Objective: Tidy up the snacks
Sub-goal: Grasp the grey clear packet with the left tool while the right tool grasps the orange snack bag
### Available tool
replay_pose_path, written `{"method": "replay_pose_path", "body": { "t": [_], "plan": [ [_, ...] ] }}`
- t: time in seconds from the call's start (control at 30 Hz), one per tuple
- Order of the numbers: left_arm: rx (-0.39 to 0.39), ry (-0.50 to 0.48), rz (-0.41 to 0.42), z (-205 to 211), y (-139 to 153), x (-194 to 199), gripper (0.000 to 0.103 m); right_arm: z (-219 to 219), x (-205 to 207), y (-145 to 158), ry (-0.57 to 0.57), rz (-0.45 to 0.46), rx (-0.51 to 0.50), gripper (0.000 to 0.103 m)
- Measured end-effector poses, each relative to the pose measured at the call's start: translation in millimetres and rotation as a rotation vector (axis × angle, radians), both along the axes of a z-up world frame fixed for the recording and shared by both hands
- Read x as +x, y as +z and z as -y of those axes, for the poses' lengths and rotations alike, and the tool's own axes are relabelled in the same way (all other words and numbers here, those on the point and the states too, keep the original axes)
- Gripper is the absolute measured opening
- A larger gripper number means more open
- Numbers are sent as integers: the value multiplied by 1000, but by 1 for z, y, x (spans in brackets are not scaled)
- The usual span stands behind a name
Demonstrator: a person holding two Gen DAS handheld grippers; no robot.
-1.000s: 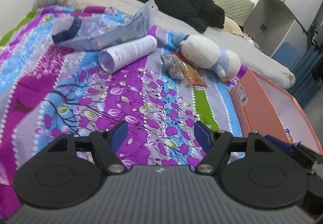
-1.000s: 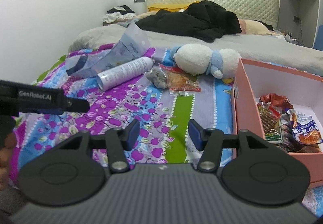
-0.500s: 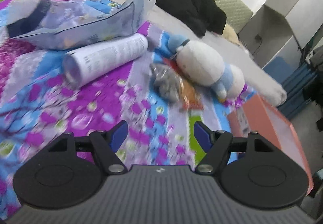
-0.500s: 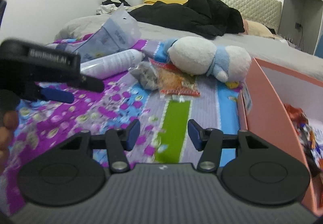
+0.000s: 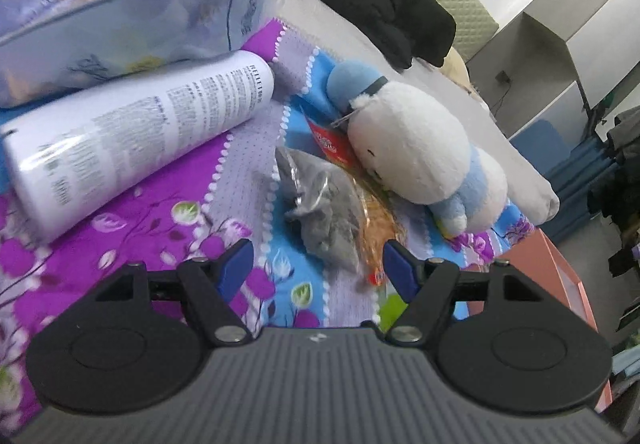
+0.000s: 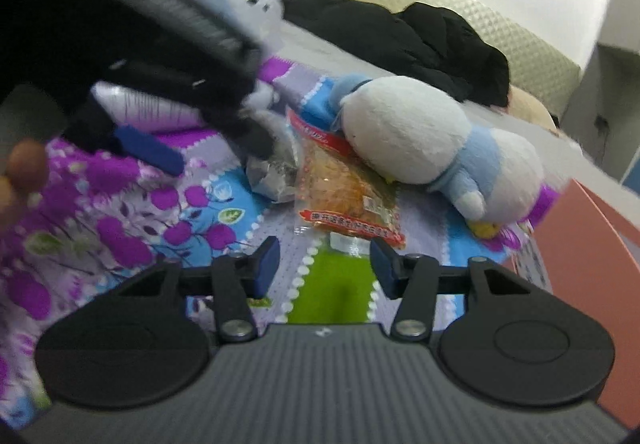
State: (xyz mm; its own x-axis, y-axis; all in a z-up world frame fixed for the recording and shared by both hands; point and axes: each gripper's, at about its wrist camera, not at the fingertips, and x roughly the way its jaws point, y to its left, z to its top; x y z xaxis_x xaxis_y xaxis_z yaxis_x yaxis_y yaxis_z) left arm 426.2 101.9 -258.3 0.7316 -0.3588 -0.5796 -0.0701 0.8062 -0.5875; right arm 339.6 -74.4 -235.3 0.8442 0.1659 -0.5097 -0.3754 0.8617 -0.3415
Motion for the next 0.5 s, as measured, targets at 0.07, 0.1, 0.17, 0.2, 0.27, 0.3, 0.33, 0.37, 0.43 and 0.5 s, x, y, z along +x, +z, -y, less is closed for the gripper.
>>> {"method": "replay_pose_path", "body": {
  "t": [0.07, 0.1, 0.17, 0.2, 0.27, 0.3, 0.33, 0.37, 0.43, 0.5],
  "plan": [
    [-1, -3, 6, 0, -4, 10, 75, -7, 5, -6, 18, 13, -46, 49],
    [-3, -3, 9, 0, -6, 13, 75, -10, 7, -8, 24, 19, -62, 49],
    [-16, -4, 13, -1, -8, 22, 75, -15, 10, -12, 36, 37, -95, 47],
    [-22, -5, 18, -1, -9, 26, 75, -18, 12, -13, 40, 48, -114, 44],
    [-26, -5, 27, -1, -11, 32, 73, -23, 15, -16, 49, 78, -147, 42],
    [-28, -4, 28, -1, -12, 34, 67, -26, 16, -17, 53, 89, -159, 41],
    [-34, -7, 23, -1, -15, 38, 62, -28, 18, -18, 54, 93, -167, 34],
    [-41, -5, 15, -1, -17, 40, 59, -29, 19, -19, 56, 92, -175, 30],
    [-72, -6, 21, -3, -20, 41, 53, -31, 20, -20, 52, 97, -187, 25],
    [-71, -1, 21, -3, -20, 40, 50, -31, 20, -19, 49, 103, -190, 21]
  ]
}}
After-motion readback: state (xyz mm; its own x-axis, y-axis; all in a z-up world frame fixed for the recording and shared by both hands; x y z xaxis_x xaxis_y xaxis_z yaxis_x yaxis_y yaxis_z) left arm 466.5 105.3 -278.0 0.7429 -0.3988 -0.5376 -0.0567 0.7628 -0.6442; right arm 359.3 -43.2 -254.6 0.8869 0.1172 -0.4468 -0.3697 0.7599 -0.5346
